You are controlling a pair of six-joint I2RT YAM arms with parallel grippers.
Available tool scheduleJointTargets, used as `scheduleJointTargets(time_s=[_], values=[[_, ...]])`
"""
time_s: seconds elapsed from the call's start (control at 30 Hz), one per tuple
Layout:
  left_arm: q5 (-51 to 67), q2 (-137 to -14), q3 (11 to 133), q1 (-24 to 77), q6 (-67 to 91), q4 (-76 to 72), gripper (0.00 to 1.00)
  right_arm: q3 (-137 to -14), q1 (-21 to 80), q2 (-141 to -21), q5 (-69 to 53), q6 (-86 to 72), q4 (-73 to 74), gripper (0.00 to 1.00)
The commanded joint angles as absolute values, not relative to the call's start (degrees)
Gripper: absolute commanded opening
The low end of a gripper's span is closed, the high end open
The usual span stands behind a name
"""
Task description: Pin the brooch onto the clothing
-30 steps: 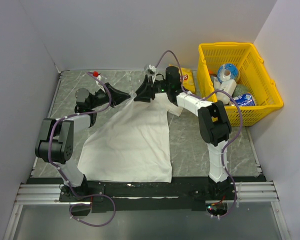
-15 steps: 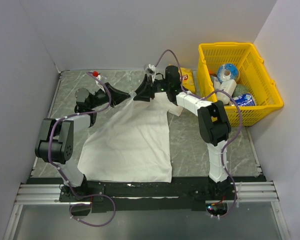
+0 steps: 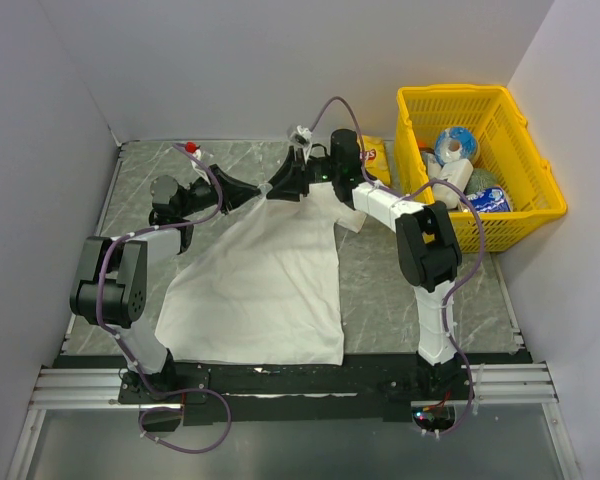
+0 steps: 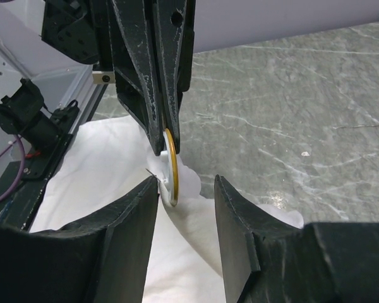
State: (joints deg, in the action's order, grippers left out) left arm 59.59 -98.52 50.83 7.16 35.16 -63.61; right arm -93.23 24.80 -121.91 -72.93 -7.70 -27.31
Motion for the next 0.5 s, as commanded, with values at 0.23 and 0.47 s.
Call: scheduleJointTargets(time_s=[0.23,0.47], values=[[61.1,-97.9,53.3,7.4,35.2,-66.0,0.01,-99.7,25.9,-123.3,-73.5,-6.9,-25.4,0.44],[61.1,-97.6,53.4,7.4,34.5,-65.1,0.01,-100.5,26.4,-124.5,-73.9,-6.5,-24.1,0.40]])
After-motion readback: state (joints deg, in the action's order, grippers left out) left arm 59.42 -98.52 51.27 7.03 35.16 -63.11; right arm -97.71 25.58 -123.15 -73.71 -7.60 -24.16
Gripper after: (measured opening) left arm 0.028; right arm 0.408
